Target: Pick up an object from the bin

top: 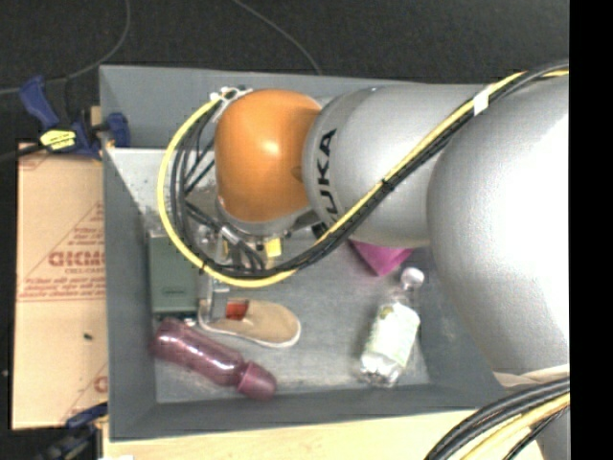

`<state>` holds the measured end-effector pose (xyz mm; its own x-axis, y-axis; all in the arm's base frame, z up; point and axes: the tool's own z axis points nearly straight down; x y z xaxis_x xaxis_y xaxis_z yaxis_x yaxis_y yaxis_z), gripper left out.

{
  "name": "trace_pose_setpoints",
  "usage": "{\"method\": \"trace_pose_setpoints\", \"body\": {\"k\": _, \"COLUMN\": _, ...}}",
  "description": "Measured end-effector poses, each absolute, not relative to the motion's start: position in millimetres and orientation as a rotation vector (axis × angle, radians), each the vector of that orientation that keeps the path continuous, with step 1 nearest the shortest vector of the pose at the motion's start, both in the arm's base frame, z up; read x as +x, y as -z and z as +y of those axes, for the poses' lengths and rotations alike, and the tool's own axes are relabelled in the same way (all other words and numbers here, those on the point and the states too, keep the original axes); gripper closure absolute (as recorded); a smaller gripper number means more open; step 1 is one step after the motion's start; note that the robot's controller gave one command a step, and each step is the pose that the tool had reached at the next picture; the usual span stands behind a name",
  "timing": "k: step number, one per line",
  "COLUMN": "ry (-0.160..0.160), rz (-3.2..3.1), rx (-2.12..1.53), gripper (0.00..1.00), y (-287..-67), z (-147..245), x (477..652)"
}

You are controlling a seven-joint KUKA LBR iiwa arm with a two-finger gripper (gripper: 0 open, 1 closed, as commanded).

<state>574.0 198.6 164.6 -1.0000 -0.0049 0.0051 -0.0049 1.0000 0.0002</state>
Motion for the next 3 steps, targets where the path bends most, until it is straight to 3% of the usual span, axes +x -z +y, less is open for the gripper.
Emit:
{"method": "trace_pose_setpoints", "body": {"k": 1, "ry": 0.003, "rz": -3.145, "rx": 0.001, "gripper": 0.0, "y": -169.5, "z": 197.6, "x": 576.1}}
{"method": "trace_pose_setpoints", "body": {"k": 2, "ry": 0.002, "rz": -3.142, "rx": 0.046, "gripper": 0.0, "y": -81.2, "z": 158.9, "x": 571.9}}
{"method": "trace_pose_setpoints", "body": {"k": 3, "ry": 0.002, "rz": -3.141, "rx": 0.139, "gripper": 0.0, "y": -100.5, "z": 167.8, "x": 566.5}}
